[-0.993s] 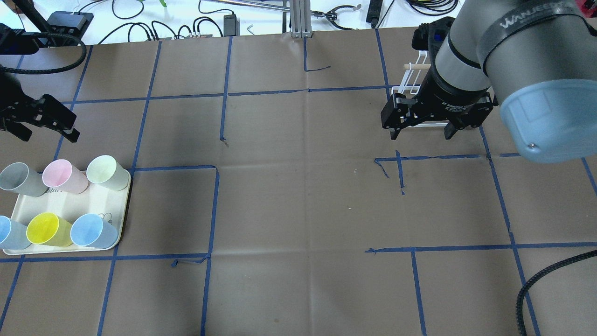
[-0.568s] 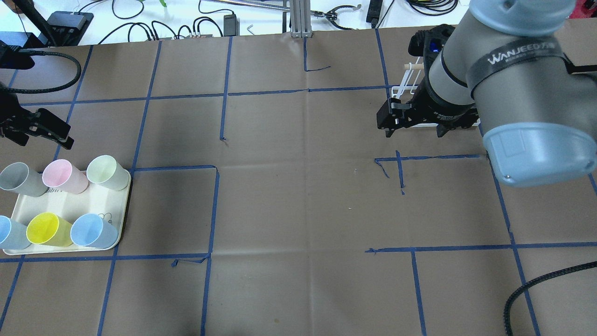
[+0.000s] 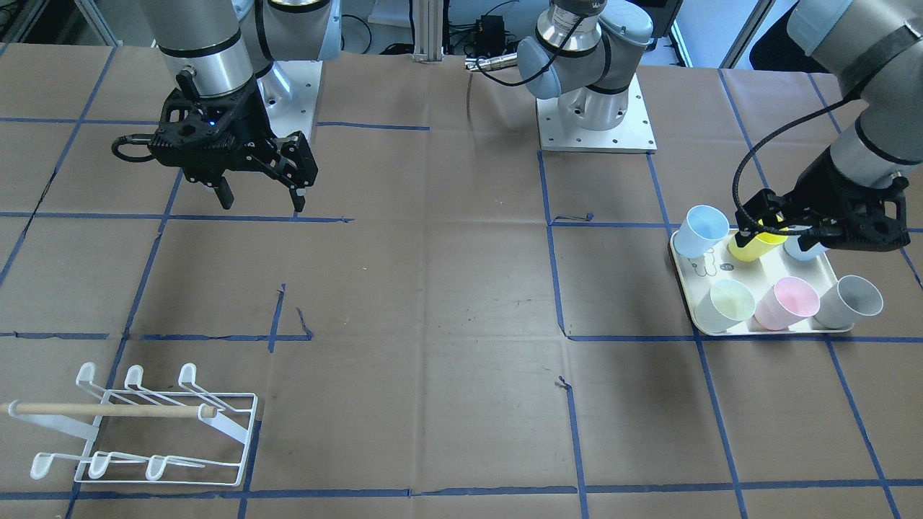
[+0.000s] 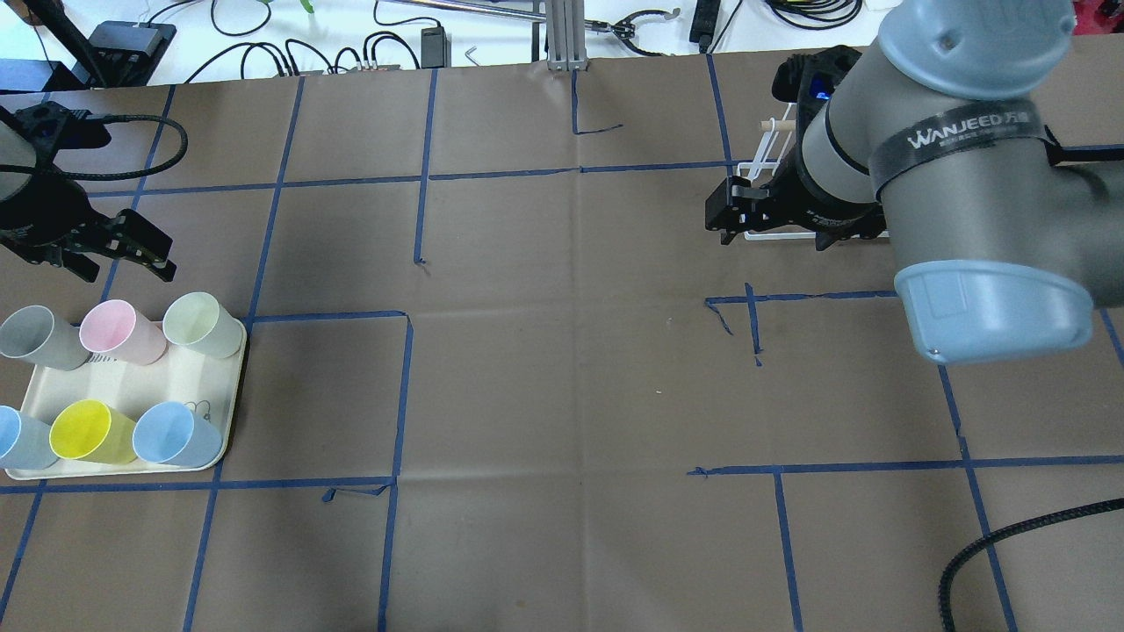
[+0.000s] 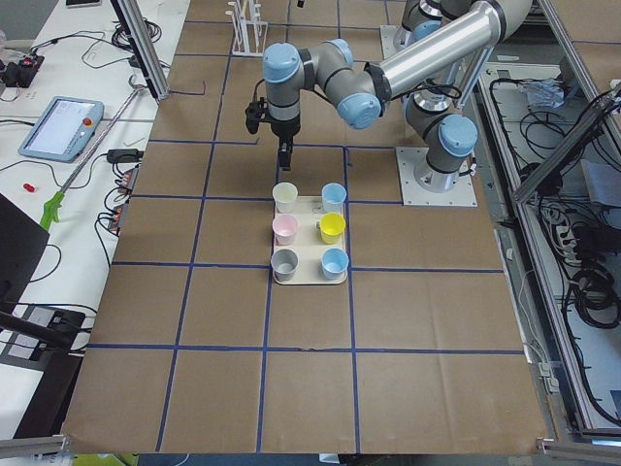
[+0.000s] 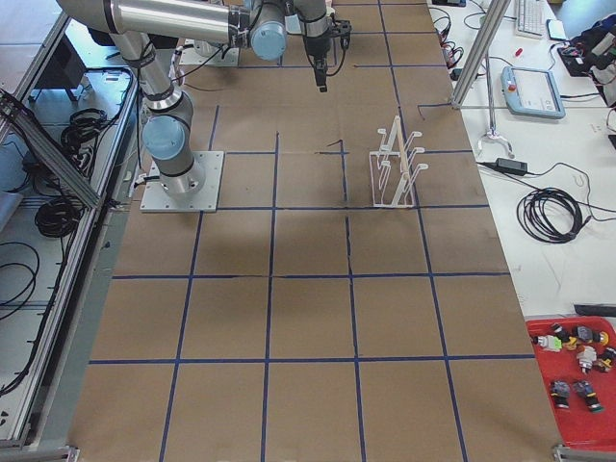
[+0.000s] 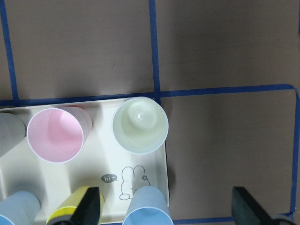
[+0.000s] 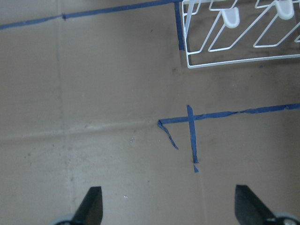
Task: Transfer IKEA cup to right arm and place on rack
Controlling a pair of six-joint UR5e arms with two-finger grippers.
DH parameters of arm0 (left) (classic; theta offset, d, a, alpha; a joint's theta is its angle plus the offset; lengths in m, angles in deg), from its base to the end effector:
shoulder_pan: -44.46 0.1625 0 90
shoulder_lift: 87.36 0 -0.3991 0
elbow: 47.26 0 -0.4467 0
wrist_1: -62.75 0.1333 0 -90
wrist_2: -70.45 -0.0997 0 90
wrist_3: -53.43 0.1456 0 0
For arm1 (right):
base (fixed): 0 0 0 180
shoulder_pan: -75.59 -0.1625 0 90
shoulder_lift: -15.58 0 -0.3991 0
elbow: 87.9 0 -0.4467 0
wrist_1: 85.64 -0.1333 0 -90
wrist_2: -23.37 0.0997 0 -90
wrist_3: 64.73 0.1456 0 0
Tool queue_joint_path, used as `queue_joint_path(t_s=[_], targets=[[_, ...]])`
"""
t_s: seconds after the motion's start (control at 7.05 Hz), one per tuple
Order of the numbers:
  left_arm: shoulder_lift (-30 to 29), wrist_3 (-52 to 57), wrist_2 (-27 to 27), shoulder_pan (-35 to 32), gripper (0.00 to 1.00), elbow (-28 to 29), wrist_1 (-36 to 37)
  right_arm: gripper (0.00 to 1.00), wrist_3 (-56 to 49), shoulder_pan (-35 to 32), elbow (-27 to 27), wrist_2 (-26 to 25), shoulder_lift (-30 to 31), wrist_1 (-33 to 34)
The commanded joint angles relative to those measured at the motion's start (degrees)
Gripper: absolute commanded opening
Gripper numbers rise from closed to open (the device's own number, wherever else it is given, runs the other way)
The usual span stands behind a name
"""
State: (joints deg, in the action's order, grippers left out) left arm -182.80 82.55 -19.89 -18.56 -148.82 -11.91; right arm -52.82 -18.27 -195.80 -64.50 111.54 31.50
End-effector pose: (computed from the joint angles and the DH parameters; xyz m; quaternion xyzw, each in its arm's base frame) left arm 0.1362 -0.5595 0.2808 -0.0187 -0.9997 -0.0142 0.0042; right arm 0.1741 -0.5194 0.3528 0.0671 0.9888 -0.1285 0.0364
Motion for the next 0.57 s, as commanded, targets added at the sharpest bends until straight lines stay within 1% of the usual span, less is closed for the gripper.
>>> queue_joint_path(t_s=[0.0, 0.14, 0.28, 0.43], targets=[[-2.29, -0.56, -0.01, -0.27, 0.99, -4.84, 7.64, 1.0, 12.55, 0.0, -1.68, 1.11, -0.42, 8.16], [-2.3, -0.56, -0.01, -0.27, 0.99, -8.88, 13.52, 1.0, 17.14, 0.0, -2.65, 3.56, -0.51, 13.33], [-2.73, -0.56, -0.01, -0.27, 0.99, -11.01, 16.8, 1.0, 20.06, 0.0, -5.01, 4.19, -0.43, 19.47], [-3.43, -0.65, -0.01, -0.44, 0.99, -11.46, 18.05, 1.0, 23.22, -0.09, -8.34, 4.29, 0.27, 28.06]])
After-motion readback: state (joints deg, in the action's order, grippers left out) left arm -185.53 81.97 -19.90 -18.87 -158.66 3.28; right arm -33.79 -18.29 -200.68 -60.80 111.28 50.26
